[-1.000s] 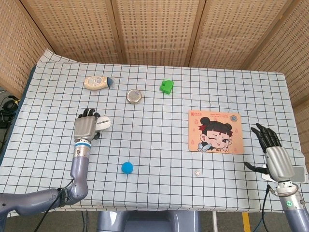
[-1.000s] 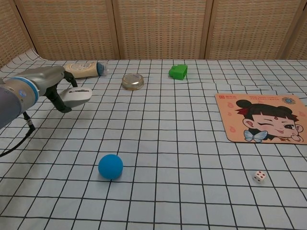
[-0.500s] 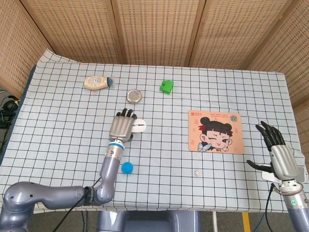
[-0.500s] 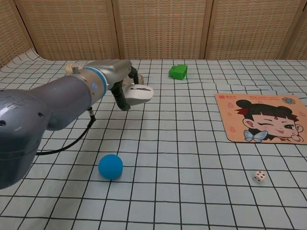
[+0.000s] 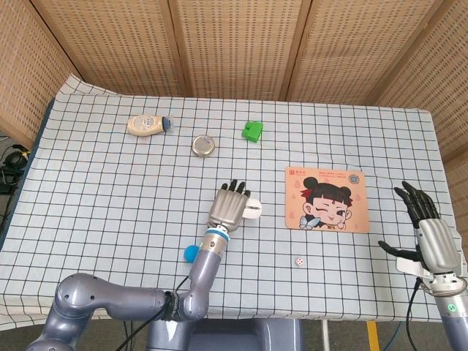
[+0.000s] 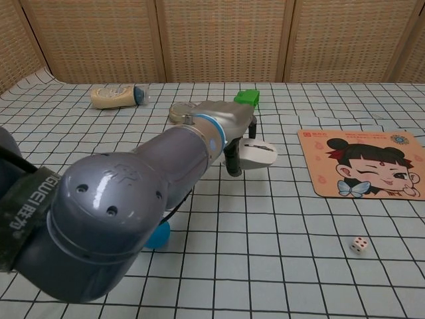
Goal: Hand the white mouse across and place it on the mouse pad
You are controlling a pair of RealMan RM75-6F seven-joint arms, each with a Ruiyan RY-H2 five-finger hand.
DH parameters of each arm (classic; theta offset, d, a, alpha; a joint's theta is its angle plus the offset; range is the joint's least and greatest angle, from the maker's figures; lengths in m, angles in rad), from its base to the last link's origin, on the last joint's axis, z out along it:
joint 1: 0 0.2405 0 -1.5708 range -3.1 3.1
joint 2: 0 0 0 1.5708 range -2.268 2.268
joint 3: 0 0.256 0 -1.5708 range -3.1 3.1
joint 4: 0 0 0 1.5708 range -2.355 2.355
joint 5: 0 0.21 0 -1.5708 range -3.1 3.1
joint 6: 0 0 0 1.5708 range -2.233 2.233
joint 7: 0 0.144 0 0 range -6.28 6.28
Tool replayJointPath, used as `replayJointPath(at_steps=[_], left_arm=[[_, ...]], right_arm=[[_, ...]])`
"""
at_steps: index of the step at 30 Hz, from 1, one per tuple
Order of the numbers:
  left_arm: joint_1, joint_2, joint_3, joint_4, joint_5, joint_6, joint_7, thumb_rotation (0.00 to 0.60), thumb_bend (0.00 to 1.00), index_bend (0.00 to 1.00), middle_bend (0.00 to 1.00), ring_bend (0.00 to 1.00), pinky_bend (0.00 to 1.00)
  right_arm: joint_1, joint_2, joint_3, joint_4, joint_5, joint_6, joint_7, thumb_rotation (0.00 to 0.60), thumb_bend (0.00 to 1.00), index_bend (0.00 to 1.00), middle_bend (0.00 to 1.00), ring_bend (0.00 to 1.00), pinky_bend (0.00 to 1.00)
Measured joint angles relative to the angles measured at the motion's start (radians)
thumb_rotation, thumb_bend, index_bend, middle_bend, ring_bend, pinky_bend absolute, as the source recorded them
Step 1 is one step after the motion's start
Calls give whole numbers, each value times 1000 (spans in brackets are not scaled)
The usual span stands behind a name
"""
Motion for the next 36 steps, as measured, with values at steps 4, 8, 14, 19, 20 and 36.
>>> replayJointPath(at_steps=[4,8,14,19,20,36], left_arm=[[-19,-25,-5,30,-20,-17,5,600,386,328,21,14,135],[-34,-33,-13,39,-65,-44,21,600,219,193,0,0,67],[-31,-8,-9,-6,-105,-58,35,600,124,97,0,0,0],[0,39,5,-66,-103,-51,7,600,122,91,0,0,0],[8,49,7,-80,-101,-49,-1,600,122,91,0,0,0],[363,449,219,-399,291,111,-363,600,130,135,0,0,0]], right_arm=[[0,1,1,0,-2,2,2,600,201,2,0,0,0],[0,1,1,0,0,1,-3,600,201,2,0,0,0],[0,-2,0,-2,-2,1,-17,600,202,2,0,0,0],[0,-6,-3,-4,-6,0,-34,600,202,2,0,0,0],[1,-7,-3,-4,-6,0,-37,600,201,2,0,0,0],[8,-31,-4,-2,10,-24,-106,600,179,14,0,0,0]])
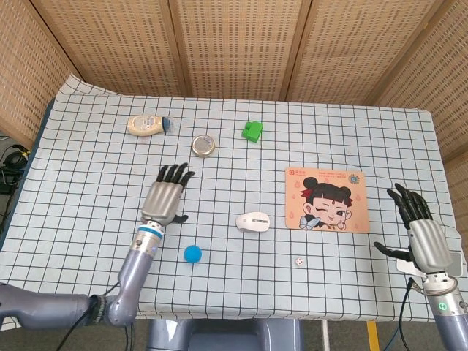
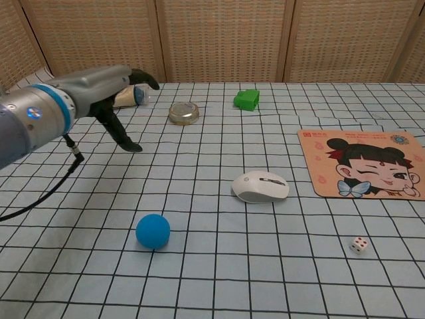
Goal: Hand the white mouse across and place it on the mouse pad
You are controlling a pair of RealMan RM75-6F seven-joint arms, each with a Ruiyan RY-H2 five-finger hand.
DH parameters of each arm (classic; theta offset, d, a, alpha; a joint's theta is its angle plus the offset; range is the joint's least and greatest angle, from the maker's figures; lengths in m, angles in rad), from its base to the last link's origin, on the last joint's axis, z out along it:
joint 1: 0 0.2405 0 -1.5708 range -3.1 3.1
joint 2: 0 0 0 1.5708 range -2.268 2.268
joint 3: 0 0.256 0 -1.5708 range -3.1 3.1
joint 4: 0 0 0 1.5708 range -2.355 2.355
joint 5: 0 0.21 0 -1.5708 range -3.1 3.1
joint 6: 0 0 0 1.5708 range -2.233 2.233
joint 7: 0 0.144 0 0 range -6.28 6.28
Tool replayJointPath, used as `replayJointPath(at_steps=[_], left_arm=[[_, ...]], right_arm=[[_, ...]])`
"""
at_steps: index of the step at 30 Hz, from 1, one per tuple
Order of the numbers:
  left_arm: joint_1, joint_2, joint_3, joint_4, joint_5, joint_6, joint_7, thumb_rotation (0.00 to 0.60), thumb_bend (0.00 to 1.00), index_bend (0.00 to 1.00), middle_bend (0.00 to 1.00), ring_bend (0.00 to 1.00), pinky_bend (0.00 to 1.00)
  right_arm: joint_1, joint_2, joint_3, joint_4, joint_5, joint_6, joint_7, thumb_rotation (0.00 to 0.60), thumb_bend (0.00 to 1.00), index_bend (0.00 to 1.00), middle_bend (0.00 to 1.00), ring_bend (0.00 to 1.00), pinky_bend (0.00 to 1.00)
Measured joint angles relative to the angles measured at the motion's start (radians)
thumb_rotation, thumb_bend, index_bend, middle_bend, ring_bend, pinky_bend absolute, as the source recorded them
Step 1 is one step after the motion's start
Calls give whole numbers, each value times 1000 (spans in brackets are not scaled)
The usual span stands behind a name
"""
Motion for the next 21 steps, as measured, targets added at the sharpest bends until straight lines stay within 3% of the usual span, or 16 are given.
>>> replayJointPath(at_steps=[4,14,17,21], left_arm=[[116,103,82,-42,142,83,-118,600,130,135,0,0,0],[402,253,290,-48,436,321,-342,600,130,136,0,0,0],[465,275,320,-33,483,357,-397,600,130,135,0,0,0],[509,303,325,-12,515,368,-453,600,129,135,0,0,0]], right_arm=[[2,-8,0,1,4,-5,-26,600,178,15,0,0,0],[10,-31,-8,-1,-2,-19,-88,600,179,27,0,0,0],[12,-40,-9,-10,-4,-20,-115,600,179,42,0,0,0],[24,-53,-5,-44,-8,-28,-160,600,178,79,0,0,0]])
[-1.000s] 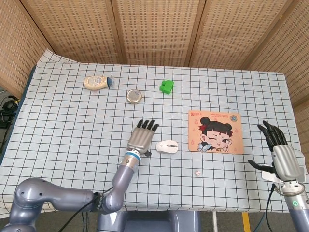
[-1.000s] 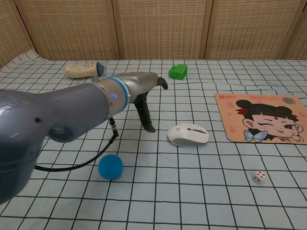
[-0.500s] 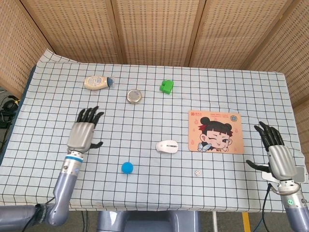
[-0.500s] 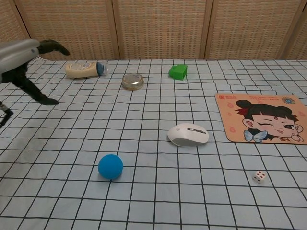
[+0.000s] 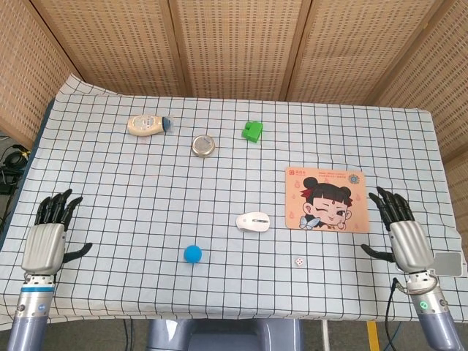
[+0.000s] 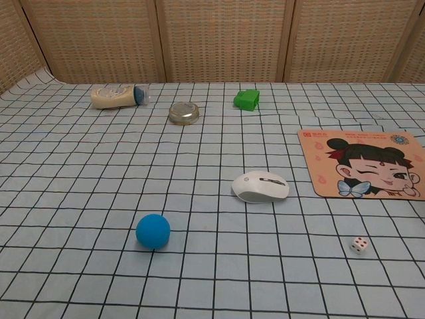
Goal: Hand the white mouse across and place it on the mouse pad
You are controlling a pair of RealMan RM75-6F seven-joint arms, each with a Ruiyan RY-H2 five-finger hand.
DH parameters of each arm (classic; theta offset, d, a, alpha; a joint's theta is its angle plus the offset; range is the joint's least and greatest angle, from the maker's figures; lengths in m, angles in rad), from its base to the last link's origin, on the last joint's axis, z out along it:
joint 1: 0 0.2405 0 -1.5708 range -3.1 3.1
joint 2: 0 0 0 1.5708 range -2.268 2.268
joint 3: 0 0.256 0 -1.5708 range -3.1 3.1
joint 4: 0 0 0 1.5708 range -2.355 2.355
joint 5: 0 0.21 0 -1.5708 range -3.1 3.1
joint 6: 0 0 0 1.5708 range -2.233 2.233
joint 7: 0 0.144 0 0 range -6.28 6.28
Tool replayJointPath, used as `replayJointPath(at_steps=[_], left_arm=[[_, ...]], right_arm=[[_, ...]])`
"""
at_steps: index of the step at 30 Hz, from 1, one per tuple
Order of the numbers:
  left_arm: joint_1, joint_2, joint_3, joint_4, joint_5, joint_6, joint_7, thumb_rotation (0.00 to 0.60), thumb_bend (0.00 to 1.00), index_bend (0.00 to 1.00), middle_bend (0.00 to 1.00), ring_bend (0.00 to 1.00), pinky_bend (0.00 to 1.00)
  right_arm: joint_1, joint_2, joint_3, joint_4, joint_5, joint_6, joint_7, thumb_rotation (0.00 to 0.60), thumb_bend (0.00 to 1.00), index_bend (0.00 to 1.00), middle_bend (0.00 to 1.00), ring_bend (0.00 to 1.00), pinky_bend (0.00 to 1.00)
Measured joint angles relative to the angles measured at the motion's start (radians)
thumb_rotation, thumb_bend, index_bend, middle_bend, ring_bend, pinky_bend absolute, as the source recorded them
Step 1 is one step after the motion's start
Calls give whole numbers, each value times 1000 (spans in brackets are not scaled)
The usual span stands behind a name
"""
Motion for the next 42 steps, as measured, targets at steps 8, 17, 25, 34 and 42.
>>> replayJointPath(at_steps=[8,17,25,34,42], left_arm=[[26,26,-40,14,18,-48,-54,600,129,136,0,0,0],[47,46,-74,11,27,-93,-96,600,130,135,0,0,0],[60,57,-103,9,22,-130,-116,600,130,136,0,0,0],[70,61,-125,9,17,-172,-124,600,130,137,0,0,0],[79,67,-142,5,16,-193,-134,600,130,137,0,0,0]], right_arm=[[77,-49,29,-138,11,-85,-215,600,181,150,90,6,0],[207,-197,76,-228,174,-264,-500,600,293,185,100,5,0],[305,-337,116,-209,346,-339,-654,600,371,216,100,6,0],[388,-389,141,-195,538,-382,-810,600,380,208,86,4,0],[462,-438,144,-175,671,-383,-911,600,377,205,72,0,0]])
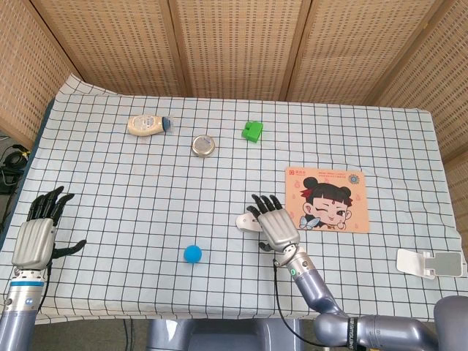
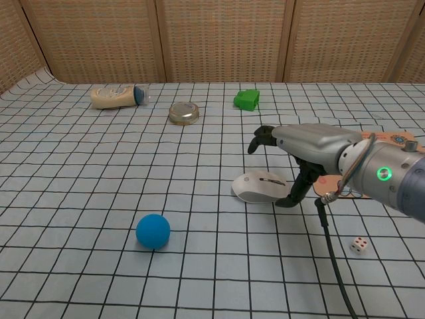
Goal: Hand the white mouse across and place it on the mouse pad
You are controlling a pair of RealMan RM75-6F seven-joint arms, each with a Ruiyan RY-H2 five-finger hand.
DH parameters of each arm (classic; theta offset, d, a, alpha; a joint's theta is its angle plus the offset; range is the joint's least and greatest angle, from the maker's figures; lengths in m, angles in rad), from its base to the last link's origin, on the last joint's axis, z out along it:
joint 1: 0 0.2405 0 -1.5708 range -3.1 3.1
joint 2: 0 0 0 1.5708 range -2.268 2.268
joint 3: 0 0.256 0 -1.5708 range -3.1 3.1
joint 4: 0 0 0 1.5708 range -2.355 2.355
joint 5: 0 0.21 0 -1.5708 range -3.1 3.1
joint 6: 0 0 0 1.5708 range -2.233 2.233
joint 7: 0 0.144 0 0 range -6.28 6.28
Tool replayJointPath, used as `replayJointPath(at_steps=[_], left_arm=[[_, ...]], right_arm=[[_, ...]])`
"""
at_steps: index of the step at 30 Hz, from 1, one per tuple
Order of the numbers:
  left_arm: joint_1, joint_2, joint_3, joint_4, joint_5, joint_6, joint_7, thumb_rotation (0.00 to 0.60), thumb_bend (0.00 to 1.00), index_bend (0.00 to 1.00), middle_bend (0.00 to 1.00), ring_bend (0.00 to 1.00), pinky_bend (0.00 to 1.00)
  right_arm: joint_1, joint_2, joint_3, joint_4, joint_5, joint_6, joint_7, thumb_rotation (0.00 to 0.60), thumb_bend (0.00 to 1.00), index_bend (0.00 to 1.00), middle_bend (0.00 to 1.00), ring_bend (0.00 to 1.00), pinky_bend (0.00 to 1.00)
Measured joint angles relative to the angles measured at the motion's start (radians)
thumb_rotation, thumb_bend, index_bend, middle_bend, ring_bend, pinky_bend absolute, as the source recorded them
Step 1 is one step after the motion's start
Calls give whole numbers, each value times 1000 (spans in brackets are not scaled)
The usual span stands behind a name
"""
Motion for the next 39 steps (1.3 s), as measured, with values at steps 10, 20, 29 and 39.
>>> replayJointPath(at_steps=[10,20,29,39], left_arm=[[6,-1,-8,0,9,-31,-6,600,130,137,0,0,0],[12,0,-23,3,8,-50,-16,600,129,138,0,0,0],[18,3,-31,-1,13,-58,-23,600,130,141,0,0,0],[22,1,-38,1,13,-69,-25,600,130,145,0,0,0]], right_arm=[[78,-71,12,113,85,-17,-11,600,337,220,72,0,0],[120,-97,6,161,147,-17,-17,600,337,242,75,0,0],[142,-113,-5,205,173,-25,-9,600,337,266,91,0,15],[143,-125,-27,244,127,-21,33,600,360,522,455,432,492]])
